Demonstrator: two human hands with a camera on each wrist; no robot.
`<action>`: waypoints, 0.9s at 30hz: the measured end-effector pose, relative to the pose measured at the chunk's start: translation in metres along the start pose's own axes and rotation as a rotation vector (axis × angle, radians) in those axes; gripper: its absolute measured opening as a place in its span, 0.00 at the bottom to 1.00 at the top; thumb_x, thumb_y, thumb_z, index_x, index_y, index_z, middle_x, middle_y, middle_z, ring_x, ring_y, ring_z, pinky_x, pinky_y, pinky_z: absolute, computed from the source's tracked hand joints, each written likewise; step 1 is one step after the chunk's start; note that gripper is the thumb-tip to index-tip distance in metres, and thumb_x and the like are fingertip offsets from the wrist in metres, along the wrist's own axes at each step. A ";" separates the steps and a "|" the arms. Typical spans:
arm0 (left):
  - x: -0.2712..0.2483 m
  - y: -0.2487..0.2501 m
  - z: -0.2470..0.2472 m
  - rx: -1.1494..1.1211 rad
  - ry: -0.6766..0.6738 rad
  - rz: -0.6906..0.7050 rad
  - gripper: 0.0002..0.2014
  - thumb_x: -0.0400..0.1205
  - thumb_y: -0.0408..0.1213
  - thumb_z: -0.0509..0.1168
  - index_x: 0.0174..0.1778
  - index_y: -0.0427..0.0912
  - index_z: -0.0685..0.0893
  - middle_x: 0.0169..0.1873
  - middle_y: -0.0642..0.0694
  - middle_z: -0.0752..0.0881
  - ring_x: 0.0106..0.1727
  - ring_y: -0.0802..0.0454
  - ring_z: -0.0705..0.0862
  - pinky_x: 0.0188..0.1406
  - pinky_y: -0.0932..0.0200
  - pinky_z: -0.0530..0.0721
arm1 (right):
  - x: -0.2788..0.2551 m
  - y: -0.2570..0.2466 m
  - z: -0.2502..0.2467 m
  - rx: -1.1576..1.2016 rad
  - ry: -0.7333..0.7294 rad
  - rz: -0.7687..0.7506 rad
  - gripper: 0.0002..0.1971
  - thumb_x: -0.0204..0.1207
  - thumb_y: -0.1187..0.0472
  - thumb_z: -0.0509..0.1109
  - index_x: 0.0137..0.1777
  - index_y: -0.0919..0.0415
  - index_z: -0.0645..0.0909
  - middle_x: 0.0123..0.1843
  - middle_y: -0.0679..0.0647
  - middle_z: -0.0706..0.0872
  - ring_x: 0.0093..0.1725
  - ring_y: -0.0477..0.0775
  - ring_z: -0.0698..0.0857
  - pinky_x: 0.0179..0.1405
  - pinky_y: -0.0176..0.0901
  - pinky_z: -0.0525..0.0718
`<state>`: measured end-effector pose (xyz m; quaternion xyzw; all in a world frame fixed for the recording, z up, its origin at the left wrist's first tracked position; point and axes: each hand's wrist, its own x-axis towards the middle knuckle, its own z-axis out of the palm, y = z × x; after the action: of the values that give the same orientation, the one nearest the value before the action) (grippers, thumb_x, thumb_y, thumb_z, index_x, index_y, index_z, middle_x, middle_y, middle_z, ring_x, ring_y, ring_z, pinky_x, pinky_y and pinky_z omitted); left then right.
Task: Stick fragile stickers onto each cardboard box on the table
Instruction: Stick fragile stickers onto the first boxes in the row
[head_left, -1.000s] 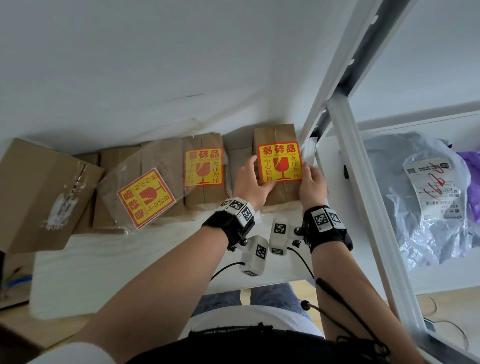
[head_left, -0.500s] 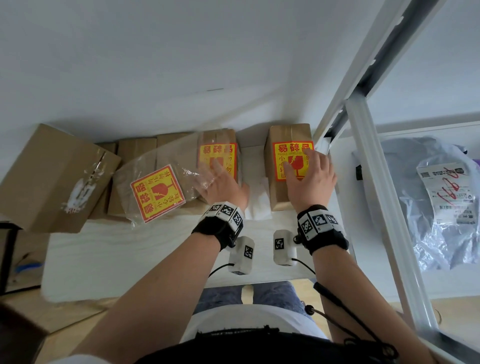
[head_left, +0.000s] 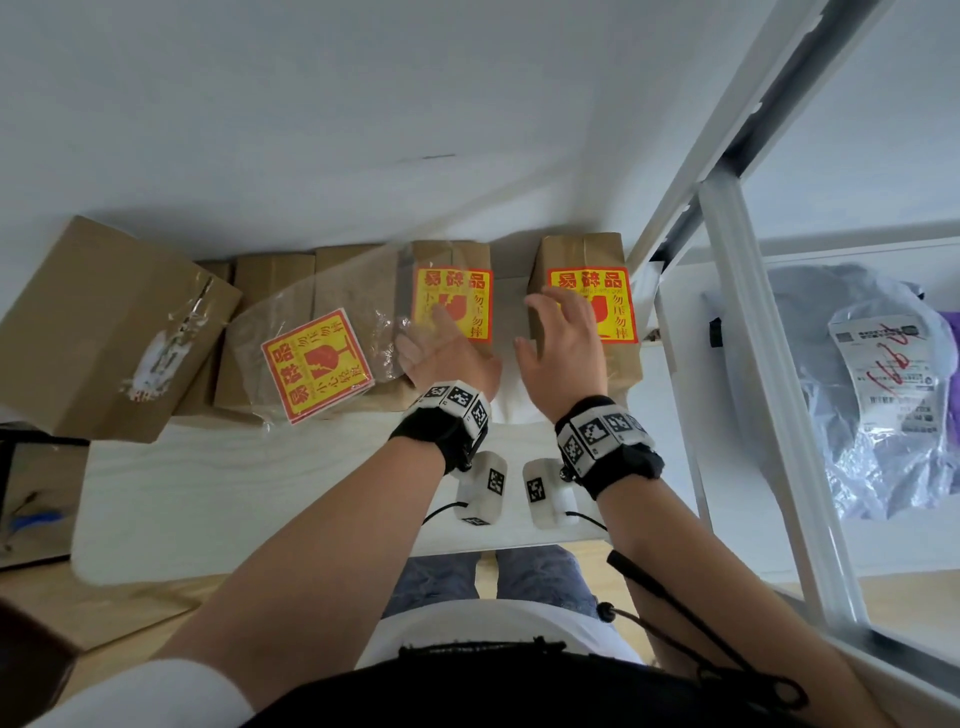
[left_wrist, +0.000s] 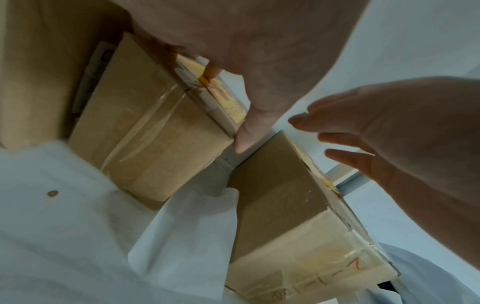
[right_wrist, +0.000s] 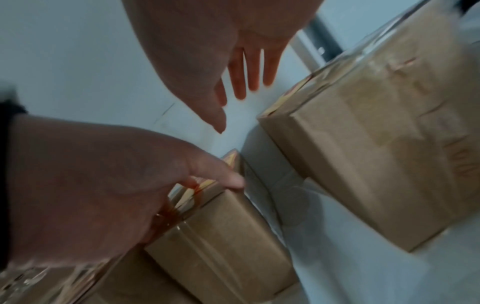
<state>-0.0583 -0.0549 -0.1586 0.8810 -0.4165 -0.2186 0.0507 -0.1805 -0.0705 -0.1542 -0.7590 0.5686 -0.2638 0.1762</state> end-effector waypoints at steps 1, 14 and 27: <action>0.001 0.000 -0.001 -0.008 0.004 -0.008 0.50 0.72 0.56 0.74 0.84 0.49 0.52 0.78 0.32 0.62 0.77 0.31 0.63 0.76 0.40 0.66 | 0.003 -0.002 0.002 0.005 -0.052 -0.004 0.21 0.74 0.65 0.73 0.67 0.65 0.80 0.69 0.60 0.80 0.71 0.61 0.74 0.75 0.52 0.74; 0.004 -0.029 -0.010 -0.343 -0.035 0.030 0.60 0.62 0.52 0.79 0.83 0.51 0.46 0.68 0.46 0.80 0.65 0.44 0.83 0.63 0.46 0.81 | 0.011 -0.011 0.049 -0.276 -0.546 0.132 0.22 0.78 0.67 0.63 0.73 0.65 0.68 0.75 0.65 0.68 0.77 0.68 0.67 0.73 0.54 0.72; -0.001 -0.027 0.002 -0.224 -0.092 0.031 0.66 0.51 0.65 0.71 0.83 0.55 0.43 0.75 0.41 0.71 0.72 0.34 0.76 0.63 0.37 0.82 | -0.054 0.019 0.059 -0.417 -0.751 0.144 0.19 0.75 0.69 0.64 0.66 0.64 0.80 0.73 0.59 0.72 0.72 0.62 0.70 0.65 0.53 0.77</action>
<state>-0.0404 -0.0367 -0.1672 0.8524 -0.4047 -0.3033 0.1329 -0.1712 -0.0269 -0.2232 -0.7799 0.5578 0.1641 0.2316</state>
